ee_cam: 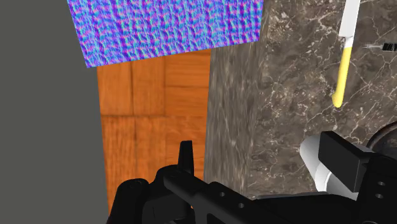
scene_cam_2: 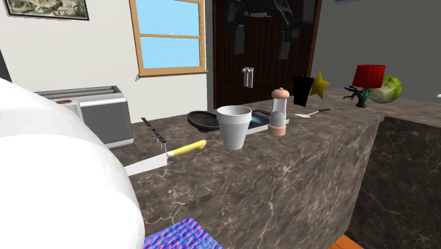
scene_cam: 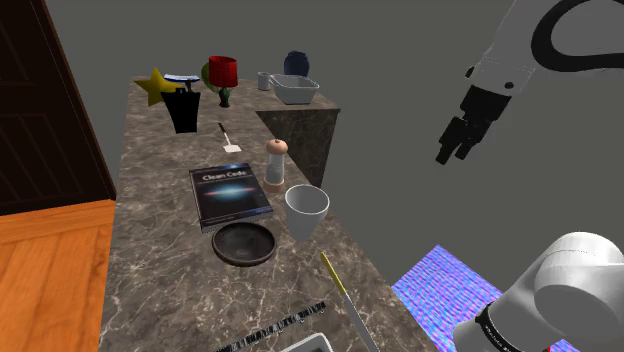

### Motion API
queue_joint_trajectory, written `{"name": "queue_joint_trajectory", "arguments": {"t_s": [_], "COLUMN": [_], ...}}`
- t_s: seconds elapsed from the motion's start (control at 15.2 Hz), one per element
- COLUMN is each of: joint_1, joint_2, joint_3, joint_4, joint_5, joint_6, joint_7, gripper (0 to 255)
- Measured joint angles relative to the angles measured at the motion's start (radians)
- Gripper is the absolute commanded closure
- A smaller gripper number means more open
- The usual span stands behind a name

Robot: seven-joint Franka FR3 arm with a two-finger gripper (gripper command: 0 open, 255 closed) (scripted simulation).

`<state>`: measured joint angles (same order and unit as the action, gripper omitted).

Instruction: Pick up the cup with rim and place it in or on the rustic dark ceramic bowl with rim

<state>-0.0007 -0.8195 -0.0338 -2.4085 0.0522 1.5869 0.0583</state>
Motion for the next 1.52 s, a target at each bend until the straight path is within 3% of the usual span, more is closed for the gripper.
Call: {"name": "queue_joint_trajectory", "arguments": {"t_s": [0.2, 0.86, 1.52], "joint_1": [0.007, 0.048, 0.075], "joint_2": [0.023, 0.284, 0.658], "joint_3": [0.019, 0.133, 0.238], "joint_4": [-0.008, -0.011, 0.136], "joint_5": [0.015, 0.088, 0.088], "joint_6": [0.032, 0.31, 0.552], "joint_7": [0.02, 0.138, 0.274], "gripper": [0, 0, 0]}}
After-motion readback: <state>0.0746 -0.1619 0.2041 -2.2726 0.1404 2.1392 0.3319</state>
